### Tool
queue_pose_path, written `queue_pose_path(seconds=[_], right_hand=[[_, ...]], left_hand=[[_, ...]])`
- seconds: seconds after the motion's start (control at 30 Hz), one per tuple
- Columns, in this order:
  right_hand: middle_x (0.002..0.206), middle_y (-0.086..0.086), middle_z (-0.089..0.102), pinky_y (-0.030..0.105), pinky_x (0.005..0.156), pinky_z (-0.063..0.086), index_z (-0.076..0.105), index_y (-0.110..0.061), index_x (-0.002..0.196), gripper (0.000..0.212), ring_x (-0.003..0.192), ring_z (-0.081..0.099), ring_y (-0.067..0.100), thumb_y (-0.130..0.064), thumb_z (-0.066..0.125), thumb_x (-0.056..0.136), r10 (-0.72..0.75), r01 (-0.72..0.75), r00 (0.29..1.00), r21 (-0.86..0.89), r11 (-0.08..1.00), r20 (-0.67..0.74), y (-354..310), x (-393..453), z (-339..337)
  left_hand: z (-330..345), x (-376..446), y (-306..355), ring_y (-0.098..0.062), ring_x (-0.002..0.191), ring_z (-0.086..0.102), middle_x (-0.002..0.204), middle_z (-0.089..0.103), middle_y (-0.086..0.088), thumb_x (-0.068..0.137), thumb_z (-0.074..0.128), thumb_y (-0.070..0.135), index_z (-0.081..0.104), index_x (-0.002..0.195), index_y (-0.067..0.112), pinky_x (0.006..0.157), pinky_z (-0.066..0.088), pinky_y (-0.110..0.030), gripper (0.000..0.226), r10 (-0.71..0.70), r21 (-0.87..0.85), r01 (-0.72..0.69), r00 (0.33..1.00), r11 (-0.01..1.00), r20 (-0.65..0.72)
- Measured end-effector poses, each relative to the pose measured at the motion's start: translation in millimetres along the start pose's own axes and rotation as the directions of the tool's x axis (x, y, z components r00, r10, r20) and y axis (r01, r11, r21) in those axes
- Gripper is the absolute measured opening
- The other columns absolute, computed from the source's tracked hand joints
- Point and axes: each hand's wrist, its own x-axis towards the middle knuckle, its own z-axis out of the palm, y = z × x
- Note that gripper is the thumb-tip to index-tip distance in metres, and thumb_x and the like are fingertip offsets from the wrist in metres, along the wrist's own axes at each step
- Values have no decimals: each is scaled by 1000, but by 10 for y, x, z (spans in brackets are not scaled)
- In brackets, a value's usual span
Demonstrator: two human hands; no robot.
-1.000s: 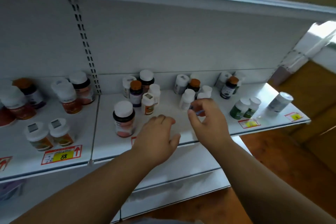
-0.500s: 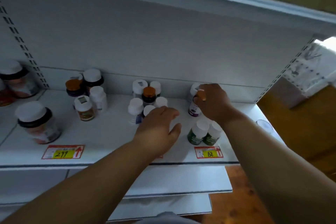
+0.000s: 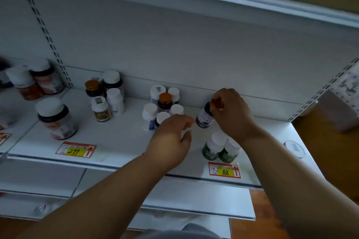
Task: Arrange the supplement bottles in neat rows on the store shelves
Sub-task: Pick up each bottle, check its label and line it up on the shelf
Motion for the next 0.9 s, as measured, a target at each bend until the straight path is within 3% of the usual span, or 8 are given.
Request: queue_pose_path(seconds=[0.1,0.2,0.27,0.33,0.47,0.63,0.77,0.9], right_hand=[[101,-8,50,28,66,42,56,-24,101,21,85,52,14,-19,66,83,-97,97,995,34,995,-3,-339,-73,-143],[100,-13,49,16,68,40,55,-33,102,24,83,52,4,-27,67,82,-102,102,995,77,992,-3,-696,-145,-216],[96,-18,51,6,66,36,55,-38,100,24,86,52,-4,-33,69,81,-74,74,997,143,987,-5,-929,-205,-200],[96,-18,54,3,68,36,58,-36,99,22,89,50,-7,-35,70,81,-53,51,999,200,978,5,-1135,-261,-116],[91,-13,61,14,68,43,58,-34,97,17,82,56,1,-37,67,84,19,-42,995,253,967,96,-1437,-359,178],[92,-5,60,22,65,42,57,-29,101,21,80,55,14,-33,68,83,29,-47,992,142,989,121,-1618,-412,606],[97,2,58,27,66,35,58,-19,104,22,82,47,16,-25,66,85,31,-43,991,90,995,129,-1671,-419,920],[96,3,56,29,68,35,59,-15,105,22,86,51,21,-22,66,85,-1,-15,988,104,994,156,-1620,-429,1058]], left_hand=[[-133,18,-48,-9,92,55,107,56,4,85,68,16,56,124,15,84,44,-18,41,-68,-55,68,998,996,-8],[-349,59,-145,2,105,54,126,51,13,86,67,33,41,140,27,90,43,-15,61,-147,-157,184,963,970,224],[-514,40,-246,3,105,57,117,59,20,85,68,33,49,127,35,87,43,-10,46,-95,-207,160,952,965,290],[-696,-54,-358,8,95,57,99,61,25,83,71,33,52,111,41,75,41,-2,35,-91,-204,148,959,968,267],[-924,-309,-689,6,91,58,101,64,19,81,73,37,53,113,42,73,43,-5,38,-144,-196,204,948,959,284],[-927,-353,-1085,3,84,54,102,61,15,79,74,35,54,122,28,66,37,-2,47,-153,-34,169,950,985,274],[-794,-320,-1314,-25,88,59,99,66,-6,77,72,26,57,116,14,66,38,-25,44,-137,123,108,956,987,260],[-652,-310,-1459,-26,85,59,93,65,-7,78,70,32,56,112,14,68,46,-33,41,-161,231,103,956,968,246]])
